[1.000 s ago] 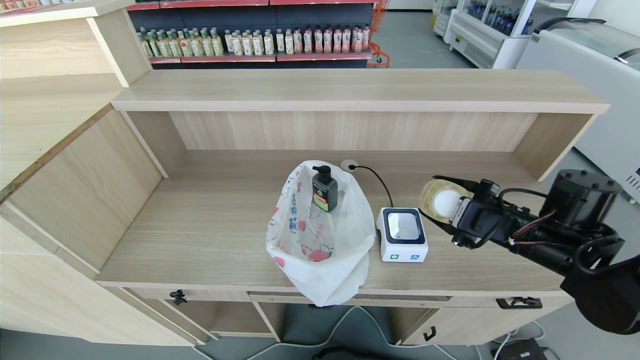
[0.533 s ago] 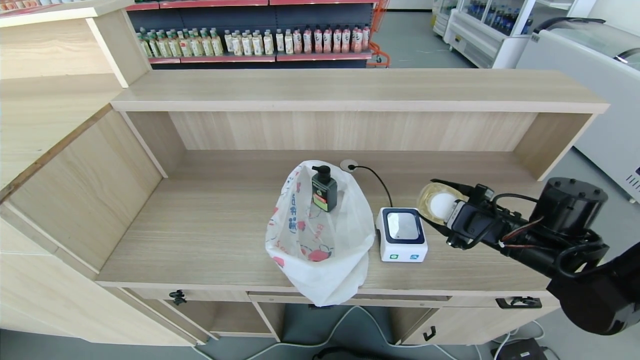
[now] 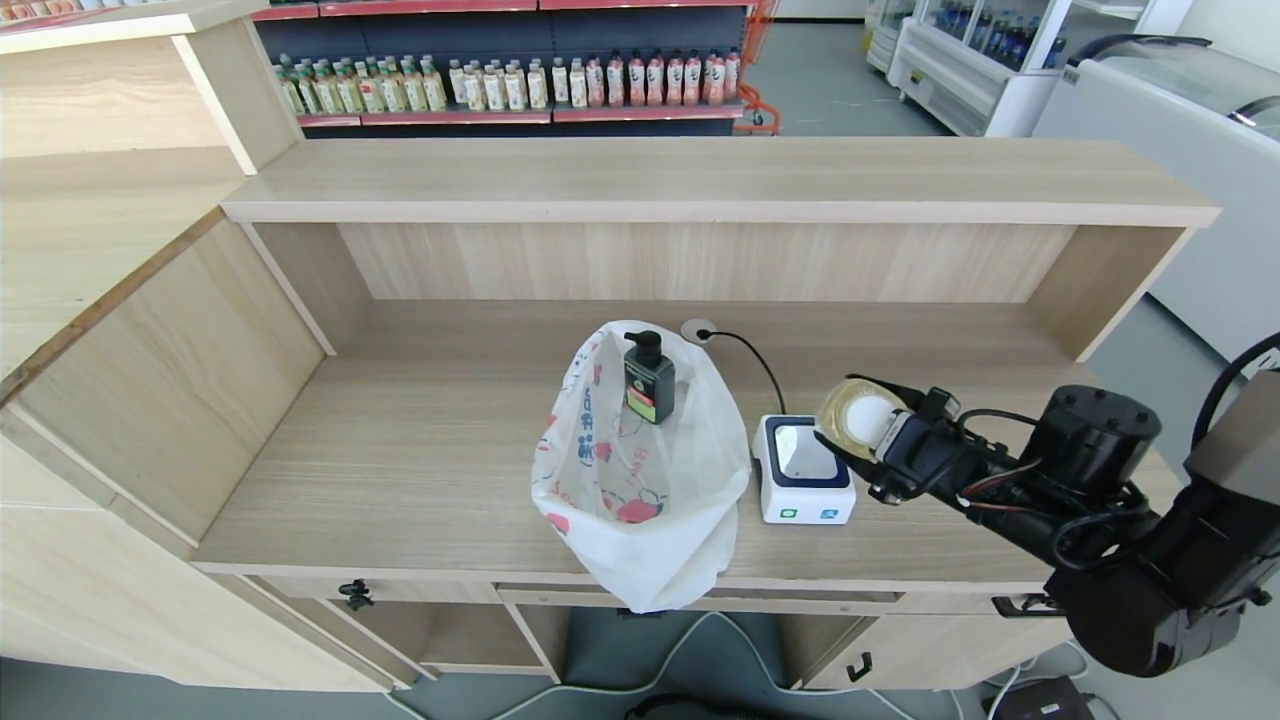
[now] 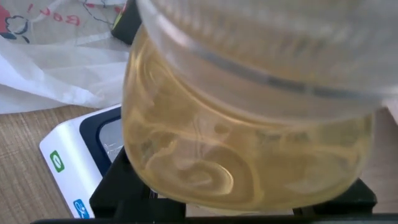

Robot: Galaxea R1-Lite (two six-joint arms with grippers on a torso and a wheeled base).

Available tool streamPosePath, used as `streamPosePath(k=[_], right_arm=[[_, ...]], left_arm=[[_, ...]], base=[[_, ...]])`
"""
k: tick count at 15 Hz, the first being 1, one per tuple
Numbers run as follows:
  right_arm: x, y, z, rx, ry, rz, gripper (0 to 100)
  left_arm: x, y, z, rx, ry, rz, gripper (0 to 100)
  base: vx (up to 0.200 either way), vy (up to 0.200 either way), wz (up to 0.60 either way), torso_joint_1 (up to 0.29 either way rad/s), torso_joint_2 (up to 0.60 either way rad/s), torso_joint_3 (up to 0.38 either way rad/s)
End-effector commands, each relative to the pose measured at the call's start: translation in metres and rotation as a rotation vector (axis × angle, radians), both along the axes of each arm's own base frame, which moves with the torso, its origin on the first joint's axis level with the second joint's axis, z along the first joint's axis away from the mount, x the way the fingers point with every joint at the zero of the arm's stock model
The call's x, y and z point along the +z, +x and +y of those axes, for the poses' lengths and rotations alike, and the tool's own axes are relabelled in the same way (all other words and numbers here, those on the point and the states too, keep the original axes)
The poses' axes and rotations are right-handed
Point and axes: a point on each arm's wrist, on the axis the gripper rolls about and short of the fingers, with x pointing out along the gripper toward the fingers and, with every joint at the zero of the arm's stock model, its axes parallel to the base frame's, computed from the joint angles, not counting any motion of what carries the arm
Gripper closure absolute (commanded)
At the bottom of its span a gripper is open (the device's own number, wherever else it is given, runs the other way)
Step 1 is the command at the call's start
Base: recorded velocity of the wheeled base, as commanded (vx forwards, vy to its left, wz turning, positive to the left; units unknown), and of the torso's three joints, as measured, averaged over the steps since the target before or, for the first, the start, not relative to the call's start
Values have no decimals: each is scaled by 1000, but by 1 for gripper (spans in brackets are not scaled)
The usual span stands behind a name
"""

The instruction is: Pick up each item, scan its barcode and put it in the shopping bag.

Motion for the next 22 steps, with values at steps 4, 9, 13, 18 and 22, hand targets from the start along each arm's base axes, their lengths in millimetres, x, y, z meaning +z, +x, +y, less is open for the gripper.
streamPosePath(k=[4,9,13,18,22], right_arm=[[-12,15,5,23,-2,9,100],[-11,32,14,132,37,-6,100],[-16,34,13,143,41,14,100],[-16,43,15,142,45,-7,100],[-21,44,14,145,39,5,100]], left_arm=[[0,0,0,0,0,0,0],[0,0,0,0,0,0,0],[0,0,0,0,0,0,0],[0,0,0,0,0,0,0],[0,0,0,0,0,0,0]], base=[[0,0,0,0,0,0],[0,0,0,0,0,0],[0,0,0,0,0,0],[0,0,0,0,0,0],[0,0,0,0,0,0]])
